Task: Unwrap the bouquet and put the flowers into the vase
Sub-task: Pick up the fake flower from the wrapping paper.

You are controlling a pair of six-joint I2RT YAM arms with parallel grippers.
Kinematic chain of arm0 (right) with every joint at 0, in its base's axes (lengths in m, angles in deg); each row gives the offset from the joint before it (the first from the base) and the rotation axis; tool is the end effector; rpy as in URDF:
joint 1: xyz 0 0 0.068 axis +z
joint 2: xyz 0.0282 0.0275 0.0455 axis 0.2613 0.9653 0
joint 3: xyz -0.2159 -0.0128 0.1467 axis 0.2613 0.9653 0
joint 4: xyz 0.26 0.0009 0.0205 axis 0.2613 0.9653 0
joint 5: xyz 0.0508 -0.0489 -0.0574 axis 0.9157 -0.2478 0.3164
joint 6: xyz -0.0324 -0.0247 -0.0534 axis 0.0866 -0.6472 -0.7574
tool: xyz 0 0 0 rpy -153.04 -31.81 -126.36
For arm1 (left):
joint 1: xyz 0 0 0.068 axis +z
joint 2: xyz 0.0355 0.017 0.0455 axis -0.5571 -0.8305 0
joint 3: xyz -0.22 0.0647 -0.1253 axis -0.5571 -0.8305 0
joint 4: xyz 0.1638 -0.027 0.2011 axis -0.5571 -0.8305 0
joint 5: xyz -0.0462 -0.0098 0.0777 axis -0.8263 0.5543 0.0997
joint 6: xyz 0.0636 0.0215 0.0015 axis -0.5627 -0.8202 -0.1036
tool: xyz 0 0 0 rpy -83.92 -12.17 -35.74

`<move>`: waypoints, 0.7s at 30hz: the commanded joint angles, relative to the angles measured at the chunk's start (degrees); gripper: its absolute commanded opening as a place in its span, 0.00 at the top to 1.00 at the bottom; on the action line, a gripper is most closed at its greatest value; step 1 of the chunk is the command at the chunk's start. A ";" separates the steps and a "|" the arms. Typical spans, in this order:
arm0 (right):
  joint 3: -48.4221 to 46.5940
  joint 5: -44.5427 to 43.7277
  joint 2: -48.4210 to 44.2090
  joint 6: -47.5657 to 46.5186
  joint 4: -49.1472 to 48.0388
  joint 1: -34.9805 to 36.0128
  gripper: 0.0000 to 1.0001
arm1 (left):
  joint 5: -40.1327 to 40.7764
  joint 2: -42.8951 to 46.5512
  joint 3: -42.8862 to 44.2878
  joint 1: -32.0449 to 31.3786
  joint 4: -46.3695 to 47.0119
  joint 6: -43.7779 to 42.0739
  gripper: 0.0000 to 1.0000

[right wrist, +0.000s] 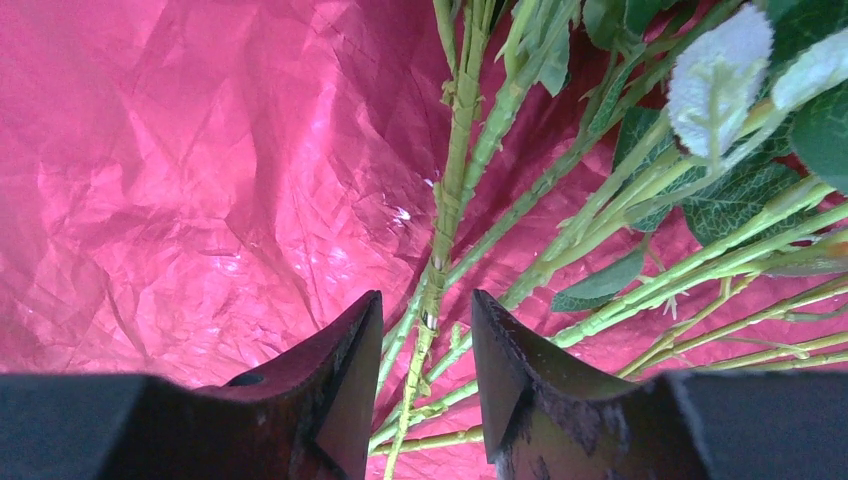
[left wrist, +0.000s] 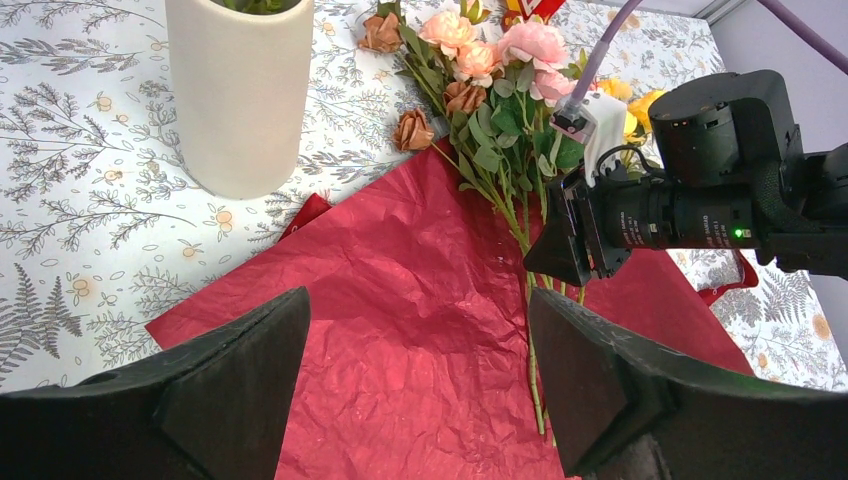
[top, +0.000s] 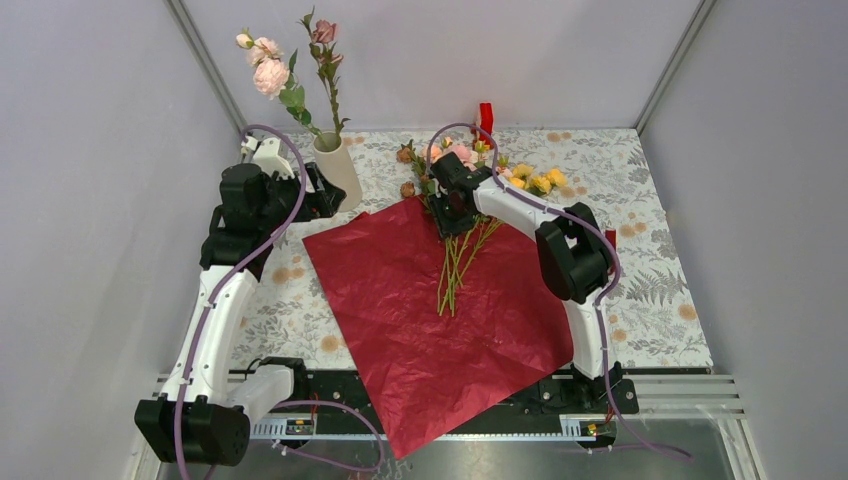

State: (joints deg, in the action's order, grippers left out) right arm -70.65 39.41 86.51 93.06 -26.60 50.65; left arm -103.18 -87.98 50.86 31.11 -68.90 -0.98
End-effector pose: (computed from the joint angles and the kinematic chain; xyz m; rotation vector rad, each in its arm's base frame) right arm 0.3756 0.2707 0.1669 -0.5981 2.6020 0.3216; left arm 0.2436 -0.0292 0.3507 -0.0210 1.9684 -0.5525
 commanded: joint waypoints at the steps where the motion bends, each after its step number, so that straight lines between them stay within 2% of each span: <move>1: -3.44 -1.02 1.07 -0.98 1.25 -0.23 0.56 | -1.47 0.41 0.30 -0.07 1.96 0.75 0.14; 18: -4.11 -0.27 2.91 -0.76 1.49 -0.58 0.66 | -2.59 0.16 0.40 -0.05 2.19 1.26 0.14; 21: -4.13 -0.53 2.96 -0.83 1.43 -0.59 0.71 | -2.58 0.16 0.38 0.02 2.24 1.19 0.14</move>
State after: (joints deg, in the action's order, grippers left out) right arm -72.38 39.46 89.14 92.87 -25.83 50.39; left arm -104.47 -88.04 50.86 31.11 -68.90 0.01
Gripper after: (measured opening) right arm 0.319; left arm 0.855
